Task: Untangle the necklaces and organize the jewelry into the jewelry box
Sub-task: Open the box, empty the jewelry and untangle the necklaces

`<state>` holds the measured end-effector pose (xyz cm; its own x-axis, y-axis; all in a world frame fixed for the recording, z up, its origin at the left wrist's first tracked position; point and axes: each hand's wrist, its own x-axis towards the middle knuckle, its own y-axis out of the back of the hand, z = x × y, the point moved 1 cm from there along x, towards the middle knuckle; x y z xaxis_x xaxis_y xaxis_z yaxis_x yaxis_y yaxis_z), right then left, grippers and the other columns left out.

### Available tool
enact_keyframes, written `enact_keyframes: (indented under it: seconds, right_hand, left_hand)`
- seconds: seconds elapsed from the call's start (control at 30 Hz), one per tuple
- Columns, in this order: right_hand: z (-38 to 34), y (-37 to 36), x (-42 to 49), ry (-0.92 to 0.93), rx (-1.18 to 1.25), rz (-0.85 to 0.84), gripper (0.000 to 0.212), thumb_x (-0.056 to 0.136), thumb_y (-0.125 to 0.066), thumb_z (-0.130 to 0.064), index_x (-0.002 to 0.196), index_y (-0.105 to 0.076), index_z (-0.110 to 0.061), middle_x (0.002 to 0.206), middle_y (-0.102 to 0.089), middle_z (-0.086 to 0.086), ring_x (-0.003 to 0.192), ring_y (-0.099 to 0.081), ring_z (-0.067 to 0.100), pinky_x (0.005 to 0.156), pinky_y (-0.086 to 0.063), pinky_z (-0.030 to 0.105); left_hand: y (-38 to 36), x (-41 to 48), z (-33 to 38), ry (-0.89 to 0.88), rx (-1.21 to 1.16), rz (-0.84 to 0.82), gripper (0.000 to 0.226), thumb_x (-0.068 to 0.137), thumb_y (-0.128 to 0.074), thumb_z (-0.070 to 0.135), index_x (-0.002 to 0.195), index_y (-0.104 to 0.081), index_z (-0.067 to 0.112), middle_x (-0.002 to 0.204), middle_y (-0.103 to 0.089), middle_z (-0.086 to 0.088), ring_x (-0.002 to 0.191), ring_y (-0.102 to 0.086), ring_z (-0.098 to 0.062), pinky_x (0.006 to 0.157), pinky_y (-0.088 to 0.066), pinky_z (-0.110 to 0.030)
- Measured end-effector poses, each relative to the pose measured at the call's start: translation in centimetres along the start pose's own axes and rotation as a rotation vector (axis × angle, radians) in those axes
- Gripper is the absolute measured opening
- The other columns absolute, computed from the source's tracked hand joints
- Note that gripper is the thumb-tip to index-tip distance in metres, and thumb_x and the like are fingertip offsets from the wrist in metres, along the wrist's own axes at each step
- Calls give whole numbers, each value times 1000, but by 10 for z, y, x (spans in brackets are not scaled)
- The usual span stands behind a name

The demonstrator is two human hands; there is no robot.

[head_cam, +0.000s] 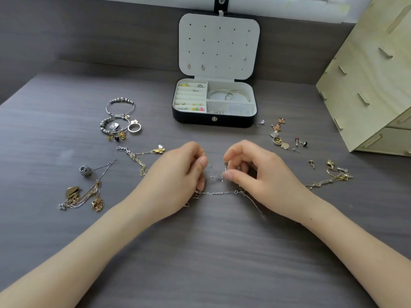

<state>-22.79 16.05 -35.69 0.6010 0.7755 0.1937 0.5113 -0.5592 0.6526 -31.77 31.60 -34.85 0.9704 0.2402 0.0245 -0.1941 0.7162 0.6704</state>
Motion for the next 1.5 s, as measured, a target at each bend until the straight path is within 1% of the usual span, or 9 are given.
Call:
enact_keyframes:
  seconds: [0.3, 0.57, 0.7, 0.87, 0.97, 1.1, 1.23, 1.4, 1.5]
  right_hand:
    - [-2, 14, 0, -113, -9, -160, 21, 77, -74, -17, 91, -65, -30, 65, -59, -17, 61, -46, 6, 63, -39, 19]
    - [-1, 10, 6, -79, -389, -3, 24, 87, -61, -29, 111, -63, -36, 63, -51, -11, 62, -45, 2, 61, -32, 17]
    - [0, 6, 13, -63, -439, 86, 12, 88, -61, -32, 98, -65, -27, 59, -44, -15, 60, -43, 3, 57, -30, 25]
    - [8, 6, 16, -50, -510, 252, 9, 93, -56, -22, 93, -63, -16, 81, -64, -7, 80, -60, 23, 62, -32, 29]
    - [13, 7, 17, -80, -510, 341, 10, 93, -53, -19, 91, -62, -14, 78, -65, -1, 75, -59, 27, 60, -32, 30]
    - [14, 11, 17, -118, -499, 462, 9, 91, -54, -15, 86, -61, -13, 75, -65, 2, 71, -58, 30, 58, -33, 31]
    - [15, 13, 16, -151, -527, 466, 6, 90, -57, -14, 87, -61, -12, 76, -64, 2, 73, -59, 29, 59, -33, 31]
    - [15, 12, 14, -170, -586, 407, 10, 83, -63, -15, 92, -64, -14, 78, -62, 2, 76, -59, 30, 60, -32, 28]
    - [-1, 11, 13, -87, -572, 427, 13, 76, -62, -32, 76, -63, -19, 67, -56, -4, 65, -55, 21, 57, -35, 25]
  left_hand:
    - [-1, -1, 0, 8, 41, 43, 21, 99, -38, 21, 78, -37, 26, 56, -59, 7, 55, -48, -3, 55, -36, -18]
    - [-2, -1, 0, 9, 50, 49, 22, 99, -38, 21, 78, -35, 27, 56, -60, 7, 53, -48, -1, 52, -32, -19]
    - [-2, -1, 0, 32, 48, 62, 22, 99, -37, 23, 77, -35, 26, 56, -59, 6, 52, -47, 0, 52, -29, -24]
    - [-3, -2, -2, 30, 80, 103, 20, 98, -35, 23, 78, -35, 26, 59, -60, 4, 56, -49, -6, 58, -36, -31]
    - [-3, -1, -2, 47, 105, 134, 14, 99, -34, 23, 87, -39, 20, 63, -62, 0, 66, -52, -20, 67, -41, -38]
    - [-3, 1, 0, 70, 109, 165, 12, 99, -33, 22, 90, -39, 18, 59, -64, 2, 71, -53, -19, 69, -41, -37]
    - [-3, 6, 0, 123, 97, 171, 15, 99, -33, 25, 85, -36, 24, 55, -64, 7, 72, -55, -16, 70, -43, -35]
    - [0, 10, 0, 165, 19, 152, 20, 100, -35, 26, 80, -36, 25, 57, -64, 19, 55, -48, -1, 66, -42, -33]
    - [2, 12, 0, 170, -33, 144, 20, 100, -35, 25, 80, -37, 25, 58, -65, 18, 49, -45, 0, 66, -42, -32]
